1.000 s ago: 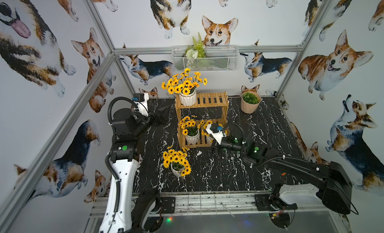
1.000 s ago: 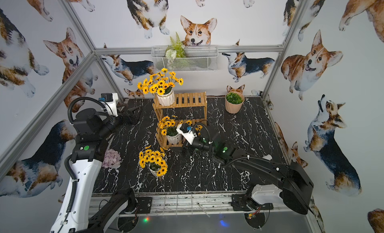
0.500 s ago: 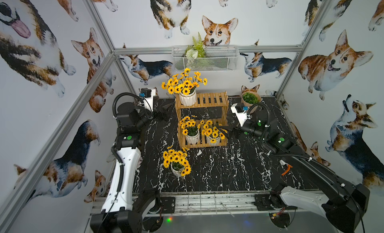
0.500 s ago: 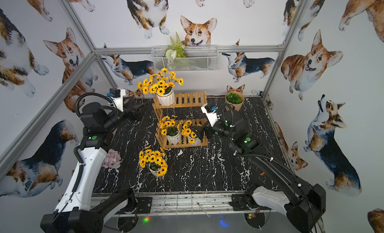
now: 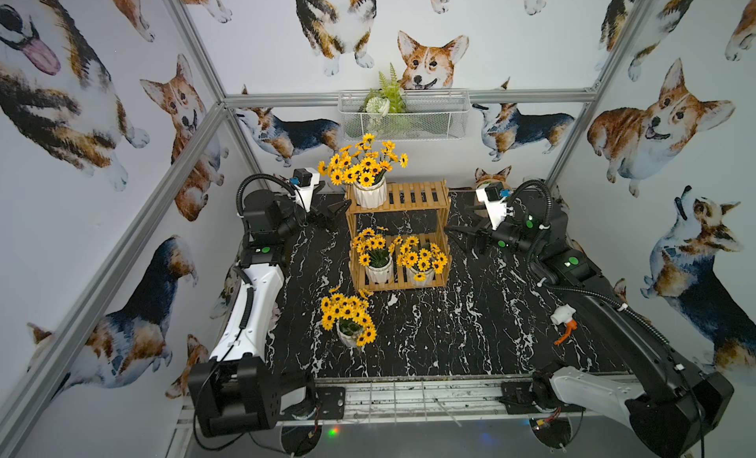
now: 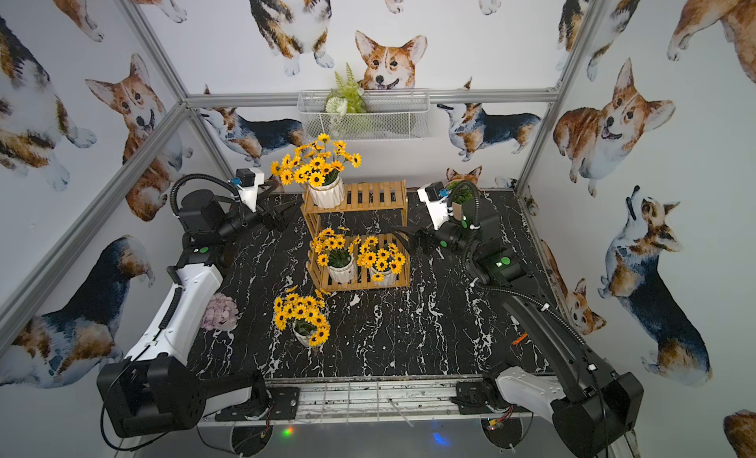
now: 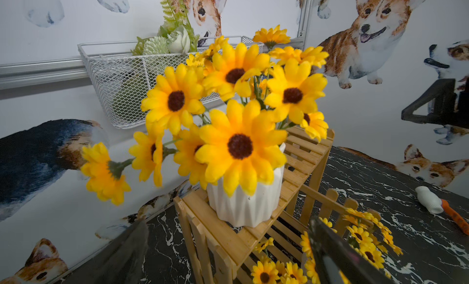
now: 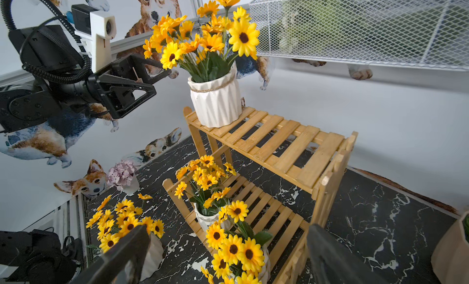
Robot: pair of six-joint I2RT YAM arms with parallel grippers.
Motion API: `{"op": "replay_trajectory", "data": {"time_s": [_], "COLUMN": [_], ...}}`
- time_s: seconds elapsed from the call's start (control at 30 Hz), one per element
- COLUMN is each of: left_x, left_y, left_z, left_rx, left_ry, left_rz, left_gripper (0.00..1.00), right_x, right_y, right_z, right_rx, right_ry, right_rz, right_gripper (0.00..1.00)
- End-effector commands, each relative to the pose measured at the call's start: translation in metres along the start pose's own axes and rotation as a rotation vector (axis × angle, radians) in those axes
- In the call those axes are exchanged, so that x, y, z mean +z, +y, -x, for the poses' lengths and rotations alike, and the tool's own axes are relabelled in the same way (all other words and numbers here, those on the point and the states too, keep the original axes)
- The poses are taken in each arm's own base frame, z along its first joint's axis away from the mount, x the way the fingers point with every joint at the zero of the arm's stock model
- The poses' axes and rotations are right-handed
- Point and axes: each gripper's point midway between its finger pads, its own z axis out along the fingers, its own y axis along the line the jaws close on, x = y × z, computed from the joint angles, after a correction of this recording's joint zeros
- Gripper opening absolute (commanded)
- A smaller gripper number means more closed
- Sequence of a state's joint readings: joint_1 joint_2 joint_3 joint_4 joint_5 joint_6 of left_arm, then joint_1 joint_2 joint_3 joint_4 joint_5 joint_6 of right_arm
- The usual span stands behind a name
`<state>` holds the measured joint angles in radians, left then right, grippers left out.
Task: Take the sunflower pots off the shelves
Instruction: Pick up the sunflower pot from the shelf.
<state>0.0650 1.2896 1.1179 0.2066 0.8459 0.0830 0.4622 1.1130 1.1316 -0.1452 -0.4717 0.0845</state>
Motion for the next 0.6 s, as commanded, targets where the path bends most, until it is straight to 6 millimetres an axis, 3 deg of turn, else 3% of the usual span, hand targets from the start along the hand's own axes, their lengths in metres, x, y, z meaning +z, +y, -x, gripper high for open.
{"op": "replay_trajectory", "data": {"time_s": [0.0,0.57], "left_x": [0.006,0.046], "left_y": [-0.005,-0.007], "left_z": [0.014,-0.014], "left_rx": [0.079,0.065], "left_ry": [-0.053,0.018], "left_rz": [-0.071,-0.179], "left_gripper": [1.00,1.00], "right_x": [-0.003,0.006], "right_y": [0.003,-0.010], "right_z": [0.004,0.000], "right_rx": [0.011,0.027], "right_ry": [0.004,0.042], "right_rz": [0.021,0.006], "right_gripper": [1.00,1.00]}}
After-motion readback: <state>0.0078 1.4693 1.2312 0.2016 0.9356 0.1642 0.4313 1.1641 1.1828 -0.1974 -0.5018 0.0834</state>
